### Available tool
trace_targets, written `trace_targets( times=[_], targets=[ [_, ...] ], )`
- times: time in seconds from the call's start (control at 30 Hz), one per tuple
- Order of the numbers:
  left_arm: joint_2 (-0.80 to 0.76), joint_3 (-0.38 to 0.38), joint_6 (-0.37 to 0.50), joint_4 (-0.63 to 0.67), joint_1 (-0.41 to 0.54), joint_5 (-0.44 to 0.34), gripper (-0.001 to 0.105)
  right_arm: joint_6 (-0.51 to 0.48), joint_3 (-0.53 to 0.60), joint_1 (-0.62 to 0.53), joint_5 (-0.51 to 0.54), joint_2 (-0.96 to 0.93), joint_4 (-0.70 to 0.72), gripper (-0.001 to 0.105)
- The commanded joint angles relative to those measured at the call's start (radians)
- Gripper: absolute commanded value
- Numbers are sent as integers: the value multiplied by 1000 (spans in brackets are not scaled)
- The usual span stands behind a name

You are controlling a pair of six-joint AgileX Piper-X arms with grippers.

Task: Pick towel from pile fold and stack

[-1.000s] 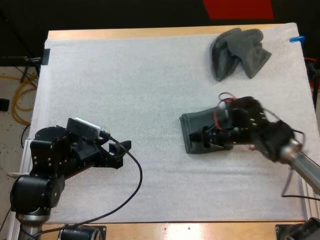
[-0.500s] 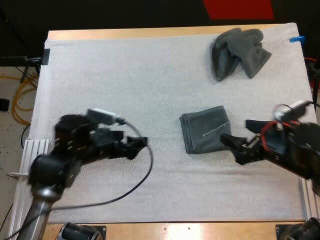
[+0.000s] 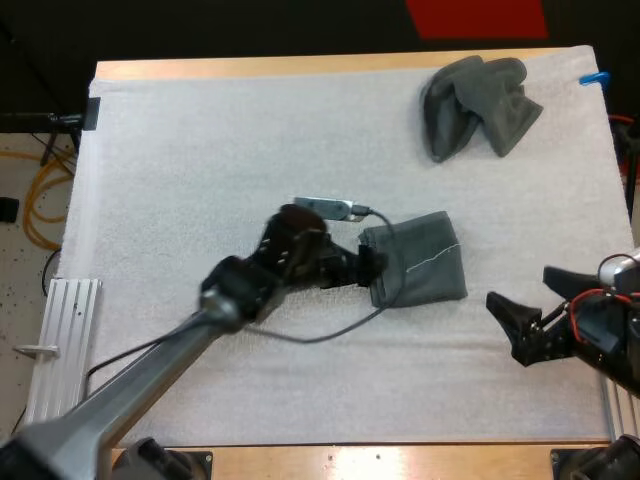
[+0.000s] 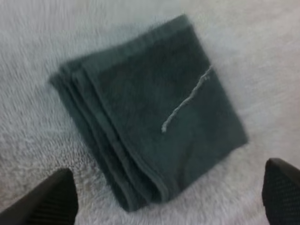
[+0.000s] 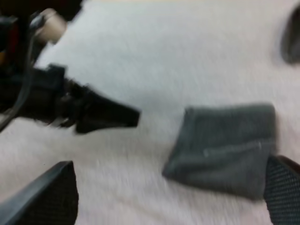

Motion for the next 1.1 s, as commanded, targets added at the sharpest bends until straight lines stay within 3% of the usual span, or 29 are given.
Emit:
trace_targets(
  times=[0.0,0.3,0.53,0.77,1.07],
  targets=[
    [59,-22,-50,-40,-3,-1,78,-13,-2,3,5,-7,36,78],
    [359,-160,-162,-69,-3,134,78,-13,-2,3,5,-7,53,78],
    [467,-215,-191,-69,-3,165,78,-13,-2,3,5,-7,53,78],
    [470,-215,-197,-33,-5,104,78,-13,-2,3,5,-7,53,78],
    [433,-217,-131,49,-17,-13,78,-13,-2,3,32,-7,53,78]
  ],
)
